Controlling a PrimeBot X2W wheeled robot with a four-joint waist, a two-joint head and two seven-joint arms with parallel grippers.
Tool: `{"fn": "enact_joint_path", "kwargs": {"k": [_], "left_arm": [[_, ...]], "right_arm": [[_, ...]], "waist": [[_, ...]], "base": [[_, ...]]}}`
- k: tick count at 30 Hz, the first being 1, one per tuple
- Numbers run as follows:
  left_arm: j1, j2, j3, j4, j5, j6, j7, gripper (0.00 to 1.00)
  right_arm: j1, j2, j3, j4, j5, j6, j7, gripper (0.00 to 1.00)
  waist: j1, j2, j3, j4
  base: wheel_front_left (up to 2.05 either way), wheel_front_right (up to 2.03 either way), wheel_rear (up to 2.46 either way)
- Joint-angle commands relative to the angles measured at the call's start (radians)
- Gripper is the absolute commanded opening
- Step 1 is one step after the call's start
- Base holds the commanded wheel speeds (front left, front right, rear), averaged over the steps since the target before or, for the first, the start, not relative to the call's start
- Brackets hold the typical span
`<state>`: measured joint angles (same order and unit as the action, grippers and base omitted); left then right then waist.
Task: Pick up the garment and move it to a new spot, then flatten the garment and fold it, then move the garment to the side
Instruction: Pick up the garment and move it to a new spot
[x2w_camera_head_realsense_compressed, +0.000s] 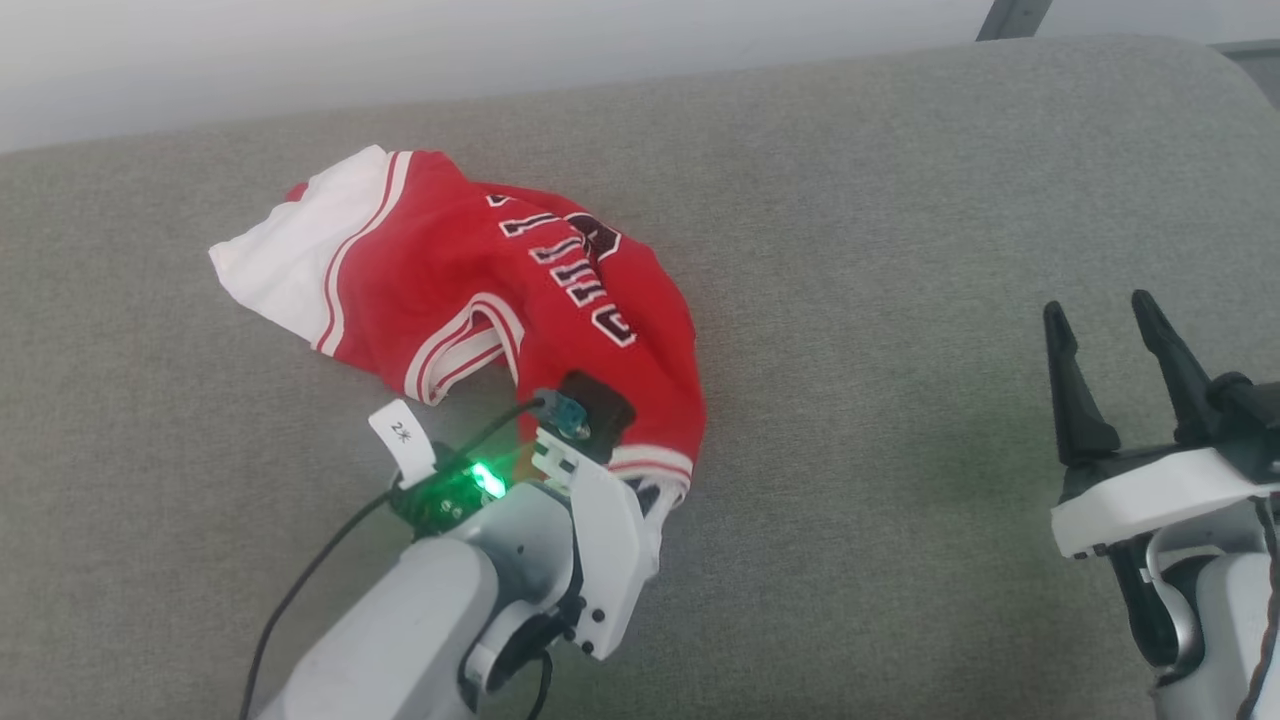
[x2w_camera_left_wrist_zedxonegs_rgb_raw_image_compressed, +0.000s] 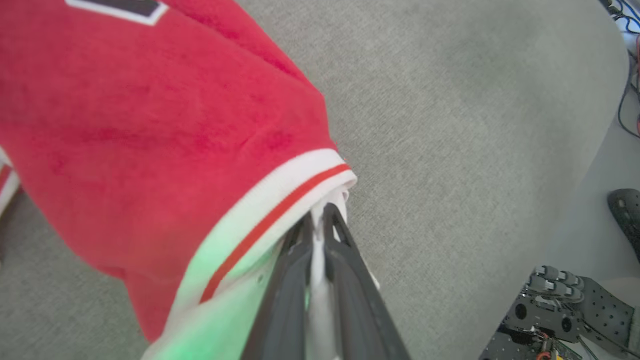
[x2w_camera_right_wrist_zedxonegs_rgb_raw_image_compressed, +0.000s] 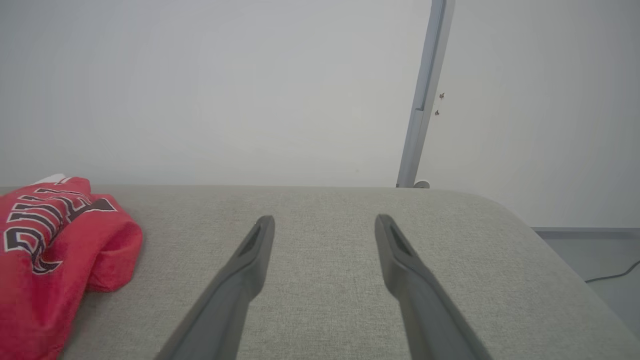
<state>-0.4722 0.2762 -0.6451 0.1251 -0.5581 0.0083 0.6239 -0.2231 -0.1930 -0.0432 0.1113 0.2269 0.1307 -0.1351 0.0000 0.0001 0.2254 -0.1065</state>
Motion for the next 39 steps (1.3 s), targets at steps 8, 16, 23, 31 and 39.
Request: {"fn": "enact_joint_path", "kwargs": {"k": [8,16,23,31,39], "left_arm": [[-0.022,-0.05,-0.053,0.208,0.033,-0.041,-0.07,0.0],[-0.046,-0.072,-0.06,0.306,0.026,-0.066,-0.127,1.0],[-0.023,-0.045,-0.034,0.258,0.011,-0.076,-0.205,1.0],[0.044,0.055,0.069,0.159,0.002,-0.037,-0.378,1.0],[0.15,0.17,0.206,0.072,-0.017,0.017,-0.562,1.0]], "right_arm": [[-0.025,0.003,0.03,0.035,0.009,0.0,-0.016,1.0],[-0.022,-0.014,0.049,0.059,0.017,0.0,-0.021,1.0],[0.012,-0.031,0.056,0.073,0.015,0.0,-0.022,1.0],[0.06,-0.047,0.049,0.081,0.007,0.0,-0.028,1.0],[0.101,-0.055,0.021,0.084,0.006,0.0,-0.033,1.0]], "waist": [[0.0,-0.0001,-0.007,-0.016],[0.0,-0.0001,-0.048,-0.008],[0.0,-0.0001,-0.133,0.022],[0.0,-0.0001,-0.215,0.063],[0.0,-0.0001,-0.254,0.107]], "base": [[0.0,0.0,0.0],[0.0,0.0,0.0],[0.0,0.0,0.0],[0.0,0.0,0.0],[0.0,0.0,0.0]]}}
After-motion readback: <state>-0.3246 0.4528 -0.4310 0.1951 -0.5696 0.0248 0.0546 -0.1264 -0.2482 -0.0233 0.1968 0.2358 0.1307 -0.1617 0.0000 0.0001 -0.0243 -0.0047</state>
